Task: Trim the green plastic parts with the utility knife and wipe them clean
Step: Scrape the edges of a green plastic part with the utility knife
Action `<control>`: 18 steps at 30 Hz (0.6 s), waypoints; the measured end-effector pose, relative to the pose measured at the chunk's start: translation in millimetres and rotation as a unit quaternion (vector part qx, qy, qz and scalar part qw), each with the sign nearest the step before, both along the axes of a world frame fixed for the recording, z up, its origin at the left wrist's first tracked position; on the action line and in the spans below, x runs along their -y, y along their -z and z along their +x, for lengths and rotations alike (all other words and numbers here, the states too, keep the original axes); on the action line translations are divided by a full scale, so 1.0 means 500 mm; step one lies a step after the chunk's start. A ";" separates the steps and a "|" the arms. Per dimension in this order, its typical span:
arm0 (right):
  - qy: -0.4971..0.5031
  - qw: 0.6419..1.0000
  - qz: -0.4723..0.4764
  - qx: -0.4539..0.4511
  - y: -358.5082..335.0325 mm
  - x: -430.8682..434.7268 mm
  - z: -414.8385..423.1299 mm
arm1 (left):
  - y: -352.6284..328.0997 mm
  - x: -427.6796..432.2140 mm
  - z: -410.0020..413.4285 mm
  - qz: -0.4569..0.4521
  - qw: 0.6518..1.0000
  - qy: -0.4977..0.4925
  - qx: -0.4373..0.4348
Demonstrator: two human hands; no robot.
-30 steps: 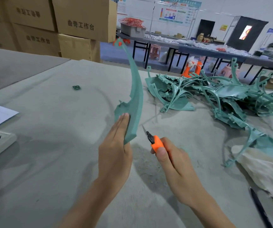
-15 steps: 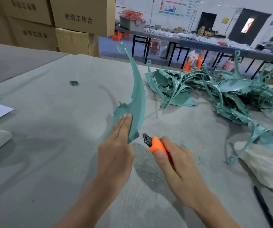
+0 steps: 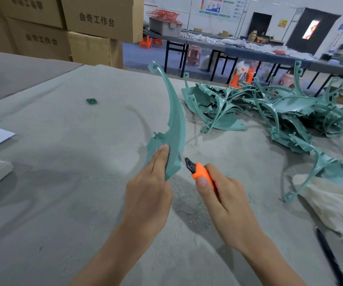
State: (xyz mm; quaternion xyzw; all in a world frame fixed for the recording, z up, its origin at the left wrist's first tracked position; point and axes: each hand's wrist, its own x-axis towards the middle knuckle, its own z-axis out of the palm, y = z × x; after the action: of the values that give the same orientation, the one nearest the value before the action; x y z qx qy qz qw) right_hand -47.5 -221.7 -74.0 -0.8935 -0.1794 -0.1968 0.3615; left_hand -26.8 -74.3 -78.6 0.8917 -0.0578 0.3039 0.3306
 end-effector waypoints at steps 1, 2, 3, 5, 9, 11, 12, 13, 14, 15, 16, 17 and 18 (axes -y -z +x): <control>0.004 1.000 0.002 0.003 -0.001 0.002 0.002 | 0.001 0.002 -0.002 0.002 1.000 0.003 0.005; 0.006 1.000 0.004 0.007 -0.002 0.004 0.003 | 0.001 0.003 -0.004 0.000 1.000 0.007 0.008; 0.008 1.000 0.005 0.008 -0.002 0.005 0.005 | 0.000 0.003 -0.005 -0.003 1.000 0.012 0.009; 0.017 1.000 0.007 0.005 -0.002 0.008 0.011 | -0.002 0.002 -0.007 0.000 1.000 0.019 0.015; 0.021 1.000 0.020 0.005 -0.004 0.016 0.015 | -0.004 0.006 -0.013 -0.003 0.999 0.044 0.003; -0.006 1.000 0.026 0.013 -0.003 0.013 0.007 | -0.007 0.005 -0.012 -0.016 0.999 0.038 -0.014; -0.020 0.999 0.025 0.018 -0.002 0.009 0.002 | -0.006 0.004 -0.009 -0.015 0.999 0.031 -0.015; -0.033 0.999 0.024 0.020 -0.001 0.003 -0.002 | -0.004 0.002 -0.006 -0.016 0.999 0.024 -0.015; -0.043 0.999 0.027 0.020 0.000 -0.002 -0.004 | -0.002 0.000 -0.003 -0.024 0.999 0.019 -0.021; -0.050 0.998 0.033 0.019 0.000 -0.006 -0.005 | -0.001 0.000 -0.001 -0.037 0.999 0.016 -0.035; -0.055 0.998 0.040 0.018 0.000 -0.010 -0.006 | 0.000 0.000 -0.001 -0.050 0.997 0.017 -0.049; -0.057 0.997 0.047 0.018 0.000 -0.012 -0.005 | 0.002 0.001 -0.001 -0.057 0.996 0.018 -0.060; -0.058 0.997 0.051 0.019 -0.001 -0.014 -0.005 | 0.005 0.004 -0.002 -0.061 0.996 0.019 -0.062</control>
State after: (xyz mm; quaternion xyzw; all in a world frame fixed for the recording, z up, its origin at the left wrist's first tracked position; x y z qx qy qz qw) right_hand -50.2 -214.9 -73.5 -0.8580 -0.2272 -0.2019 0.4141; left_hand -27.7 -76.5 -80.9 0.8857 -0.0357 0.2448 0.3929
